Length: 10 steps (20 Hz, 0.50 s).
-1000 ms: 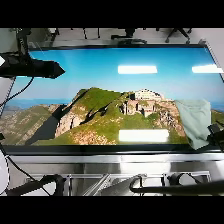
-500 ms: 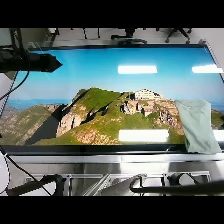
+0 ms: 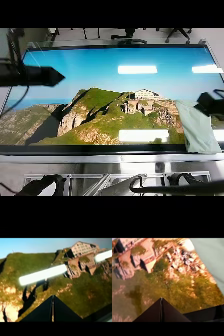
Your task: Fold the shirts.
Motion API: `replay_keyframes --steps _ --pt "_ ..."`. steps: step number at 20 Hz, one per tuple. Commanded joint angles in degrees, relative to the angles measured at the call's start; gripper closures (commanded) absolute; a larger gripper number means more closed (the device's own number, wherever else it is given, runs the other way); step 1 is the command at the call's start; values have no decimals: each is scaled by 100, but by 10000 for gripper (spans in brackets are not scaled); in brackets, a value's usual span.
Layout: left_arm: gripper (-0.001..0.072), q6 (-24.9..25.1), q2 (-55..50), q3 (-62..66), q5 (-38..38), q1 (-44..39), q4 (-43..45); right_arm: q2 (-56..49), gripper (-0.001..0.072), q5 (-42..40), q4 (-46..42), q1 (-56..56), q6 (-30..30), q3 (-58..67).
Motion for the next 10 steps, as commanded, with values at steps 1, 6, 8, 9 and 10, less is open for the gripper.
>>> replay_keyframes --steps 1,6,8,9,10 --pt "694 -28 942 -1818 297 -420 13 669 692 -553 144 1259 -44 -1104" --pt "694 -155 1735 -3064 671 -708 9 907 692 -730 144 1821 -52 -1578" --pt "694 -153 1921 -3224 734 -710 11 907 691 -708 149 1821 -50 -1578" --pt "694 -153 2013 -3309 793 -710 13 907 691 -605 173 1821 -57 -1578" --pt "695 -153 2105 -3390 852 -708 15 907 691 -522 188 1821 -52 -1578"
